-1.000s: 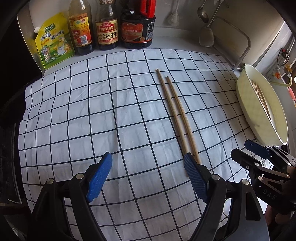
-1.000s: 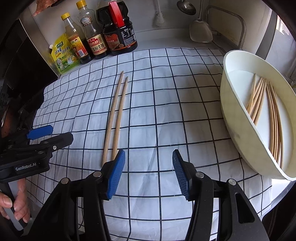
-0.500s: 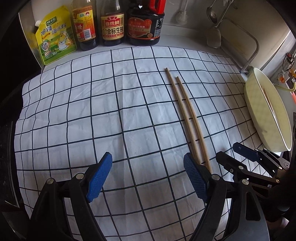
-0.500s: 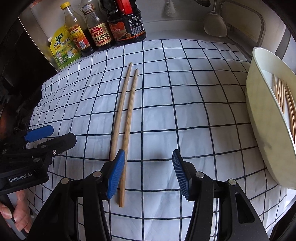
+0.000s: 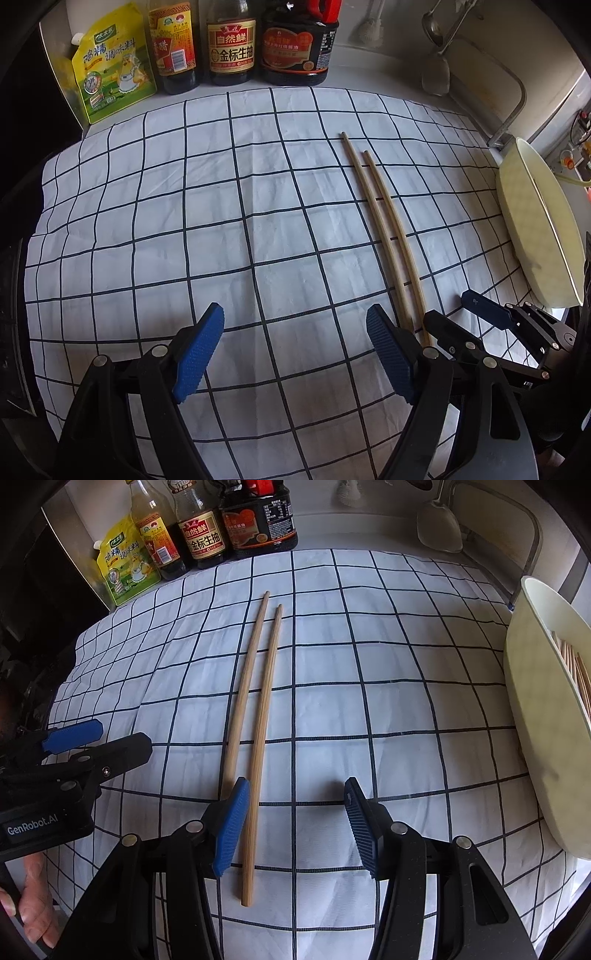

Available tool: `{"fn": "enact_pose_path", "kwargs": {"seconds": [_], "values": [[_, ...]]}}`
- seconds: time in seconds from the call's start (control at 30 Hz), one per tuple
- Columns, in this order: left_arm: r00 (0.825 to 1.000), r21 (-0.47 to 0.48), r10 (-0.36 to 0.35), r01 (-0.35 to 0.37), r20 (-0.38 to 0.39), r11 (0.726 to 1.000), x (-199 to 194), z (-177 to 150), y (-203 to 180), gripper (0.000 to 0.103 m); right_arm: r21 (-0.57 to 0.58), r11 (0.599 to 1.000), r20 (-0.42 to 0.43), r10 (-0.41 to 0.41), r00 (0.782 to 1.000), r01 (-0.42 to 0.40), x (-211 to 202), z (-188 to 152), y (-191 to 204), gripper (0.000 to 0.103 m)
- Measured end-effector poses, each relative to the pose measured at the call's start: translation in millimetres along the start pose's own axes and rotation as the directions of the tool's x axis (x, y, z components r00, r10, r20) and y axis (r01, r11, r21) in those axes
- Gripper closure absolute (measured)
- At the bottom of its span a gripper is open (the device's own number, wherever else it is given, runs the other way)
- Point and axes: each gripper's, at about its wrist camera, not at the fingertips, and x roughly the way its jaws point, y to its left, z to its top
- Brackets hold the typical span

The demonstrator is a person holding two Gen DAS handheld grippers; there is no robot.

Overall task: Organize utensils
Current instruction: 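Lower the left tool onto one chopstick and close it while the right tool grasps the other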

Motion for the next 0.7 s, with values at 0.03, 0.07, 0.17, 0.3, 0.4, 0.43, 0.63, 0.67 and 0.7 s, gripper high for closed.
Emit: {"fn": "enact_pose_path", "kwargs": {"seconds": [0.03, 0.07, 0.17, 0.3, 0.4, 0.43, 0.63, 0.67, 0.7], "values": [[1.000, 0.000, 0.001, -0.001, 0.000, 1.000, 0.3, 0.0, -0.5, 0.025, -0.011, 1.000, 0.003, -0.011, 1.000, 0.011, -0.2, -1.6, 2.1, 0.052], [1.000, -0.001, 0.001, -0.001, 0.001, 1.000, 0.7, 0.3, -1.0, 0.025, -0.028, 0.999, 0.009, -0.022, 1.000, 0.022, 0.1, -2.3, 4.8, 0.052], [1.000, 0.000, 0.004, -0.004, 0.007, 1.000, 1.2, 1.9, -2.4, 0.025, -0.096, 0.993, 0.028, -0.072, 0.997, 0.074, 2.0, -6.4, 14.0, 0.052], [1.000, 0.008, 0.013, -0.013, 0.015, 1.000, 4.4, 5.2, -5.7, 0.025, -0.136, 0.988, 0.060, -0.068, 0.996, 0.076, 1.0, -10.5, 16.8, 0.066], [1.000, 0.012, 0.013, -0.013, 0.012, 1.000, 9.2, 8.0, -8.8, 0.025, -0.166, 0.983, 0.066, -0.066, 0.996, 0.076, -0.4, -11.6, 18.6, 0.088], [1.000, 0.014, 0.013, -0.013, 0.012, 1.000, 10.8, 8.7, -11.2, 0.025, -0.170, 0.982, 0.065, -0.069, 0.995, 0.079, -0.4, -11.6, 18.8, 0.097], [1.000, 0.035, 0.007, -0.008, 0.030, 0.999, 17.8, 11.0, -28.1, 0.025, -0.105, 0.992, 0.069, -0.061, 0.996, 0.069, -4.6, -13.4, -2.6, 0.097], [0.999, 0.037, 0.005, -0.006, 0.037, 0.999, 19.0, 11.3, -30.8, 0.025, -0.096, 0.993, 0.069, -0.065, 0.995, 0.072, -5.3, -13.7, -6.7, 0.097], [0.999, 0.040, 0.002, -0.004, 0.044, 0.999, 20.4, 12.2, -33.7, 0.025, -0.088, 0.993, 0.071, -0.071, 0.995, 0.077, -6.3, -14.5, -11.6, 0.097]]}}
